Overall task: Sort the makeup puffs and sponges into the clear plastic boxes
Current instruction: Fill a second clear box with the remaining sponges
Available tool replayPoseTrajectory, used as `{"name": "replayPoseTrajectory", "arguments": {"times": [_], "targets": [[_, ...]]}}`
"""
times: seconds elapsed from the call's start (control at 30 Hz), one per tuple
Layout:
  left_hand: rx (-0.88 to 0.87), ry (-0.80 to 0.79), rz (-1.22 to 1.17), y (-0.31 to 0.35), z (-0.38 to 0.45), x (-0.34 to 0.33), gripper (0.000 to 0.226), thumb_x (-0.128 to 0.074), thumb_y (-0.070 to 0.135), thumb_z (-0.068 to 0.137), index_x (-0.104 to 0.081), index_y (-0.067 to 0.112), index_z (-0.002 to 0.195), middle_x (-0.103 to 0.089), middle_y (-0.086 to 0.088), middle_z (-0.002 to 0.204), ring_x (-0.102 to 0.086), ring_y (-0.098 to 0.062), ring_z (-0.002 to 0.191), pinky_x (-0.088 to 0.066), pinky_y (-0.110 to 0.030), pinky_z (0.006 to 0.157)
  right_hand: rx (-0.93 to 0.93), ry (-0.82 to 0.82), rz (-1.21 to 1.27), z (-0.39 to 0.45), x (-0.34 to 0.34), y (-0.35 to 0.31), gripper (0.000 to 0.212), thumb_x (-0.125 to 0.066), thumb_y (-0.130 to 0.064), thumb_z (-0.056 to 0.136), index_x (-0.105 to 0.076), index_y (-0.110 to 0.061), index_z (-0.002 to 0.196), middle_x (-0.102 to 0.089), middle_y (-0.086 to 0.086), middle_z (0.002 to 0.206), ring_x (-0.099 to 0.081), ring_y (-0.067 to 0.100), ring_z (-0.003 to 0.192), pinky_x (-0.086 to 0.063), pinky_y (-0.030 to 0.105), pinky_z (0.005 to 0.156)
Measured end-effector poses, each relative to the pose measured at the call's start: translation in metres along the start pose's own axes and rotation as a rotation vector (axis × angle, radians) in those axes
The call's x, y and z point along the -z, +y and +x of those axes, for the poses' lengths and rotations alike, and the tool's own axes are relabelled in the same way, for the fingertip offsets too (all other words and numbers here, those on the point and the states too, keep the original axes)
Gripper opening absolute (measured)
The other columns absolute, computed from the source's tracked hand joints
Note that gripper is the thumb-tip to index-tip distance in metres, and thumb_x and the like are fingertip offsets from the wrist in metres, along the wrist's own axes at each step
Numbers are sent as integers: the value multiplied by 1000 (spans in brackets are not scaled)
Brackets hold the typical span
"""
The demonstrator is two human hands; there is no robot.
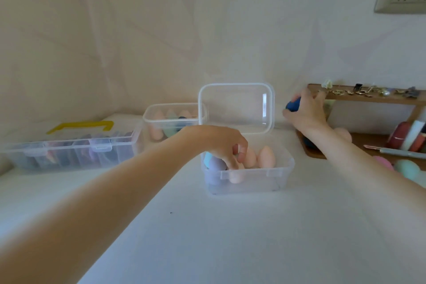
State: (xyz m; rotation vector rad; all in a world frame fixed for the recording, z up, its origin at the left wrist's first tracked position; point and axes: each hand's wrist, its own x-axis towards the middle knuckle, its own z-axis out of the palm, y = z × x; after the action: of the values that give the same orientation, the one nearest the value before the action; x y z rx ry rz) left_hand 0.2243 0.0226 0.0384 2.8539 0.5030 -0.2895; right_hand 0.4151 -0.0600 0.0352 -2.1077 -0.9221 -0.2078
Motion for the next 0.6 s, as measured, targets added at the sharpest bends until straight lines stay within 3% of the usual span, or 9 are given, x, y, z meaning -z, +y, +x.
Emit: {"name": "replayPoseTrajectory", "arguments": {"times": [0.07, 0.1, 0.17, 0.23, 0.3, 0.37, 0.47, 0.6], "targets": [[17, 22, -2, 3, -5, -2, 19, -71, 29, 77, -53, 27, 83, -47, 12, 84, -48, -16, 83, -42, -28, 73, 37, 5, 173, -9, 20, -18, 33, -65, -11, 81, -51, -9, 111, -42, 11, 120, -49, 27, 103, -41, 32, 84], [25, 37, -4, 4, -7, -3, 19, -70, 27, 78, -52, 26, 83, -45, 13, 81, -48, -16, 83, -41, -25, 71, 46, -67, 290, -14, 28, -27, 33, -66, -12, 82, -53, -10, 111, -48, 8, 111, -52, 23, 92, -42, 30, 75], [37, 72, 2, 8, -11, -6, 18, -68, 24, 79, -50, 24, 84, -43, 13, 78, -47, -15, 81, -37, -22, 65, 62, -322, 479, -32, 45, -45, 32, -69, -11, 82, -55, -13, 111, -55, 5, 98, -53, 16, 68, -42, 25, 59], [63, 93, 5, 11, -11, -10, 16, -64, 22, 81, -50, 21, 88, -45, 11, 78, -47, -15, 77, -37, -20, 60, 77, -646, 459, -45, 51, -56, 30, -70, -7, 81, -56, -13, 108, -61, 5, 94, -54, 14, 62, -43, 21, 56], [90, 124, 7, 16, -13, -13, 11, -57, 21, 84, -51, 20, 93, -51, 6, 81, -49, -18, 77, -39, -21, 66, 119, -892, 259, -55, 50, -60, 26, -70, -4, 81, -59, -12, 102, -67, 6, 96, -59, 13, 66, -45, 17, 54], [99, 165, 13, 21, -16, -16, 16, -50, 19, 86, -52, 16, 103, -54, 1, 89, -48, -21, 81, -38, -24, 70, 140, -988, 77, -61, 43, -60, 28, -70, -1, 81, -61, -12, 104, -66, 9, 104, -62, 14, 73, -48, 12, 53], [122, 197, -19, 27, -24, -17, 27, -48, 16, 89, -50, 9, 115, -54, -2, 98, -46, -21, 85, -35, -22, 62, 126, -1047, 2, -63, 33, -56, 35, -68, 5, 80, -65, -13, 110, -61, 11, 112, -63, 21, 90, -55, 15, 66], [133, 200, -59, 27, -28, -17, 30, -53, 16, 88, -54, 7, 117, -62, -10, 117, -48, -20, 88, -36, -23, 70, 155, -1025, -184, -68, 22, -58, 42, -73, -1, 76, -64, -16, 114, -58, 9, 117, -62, 25, 99, -55, 21, 77]]}}
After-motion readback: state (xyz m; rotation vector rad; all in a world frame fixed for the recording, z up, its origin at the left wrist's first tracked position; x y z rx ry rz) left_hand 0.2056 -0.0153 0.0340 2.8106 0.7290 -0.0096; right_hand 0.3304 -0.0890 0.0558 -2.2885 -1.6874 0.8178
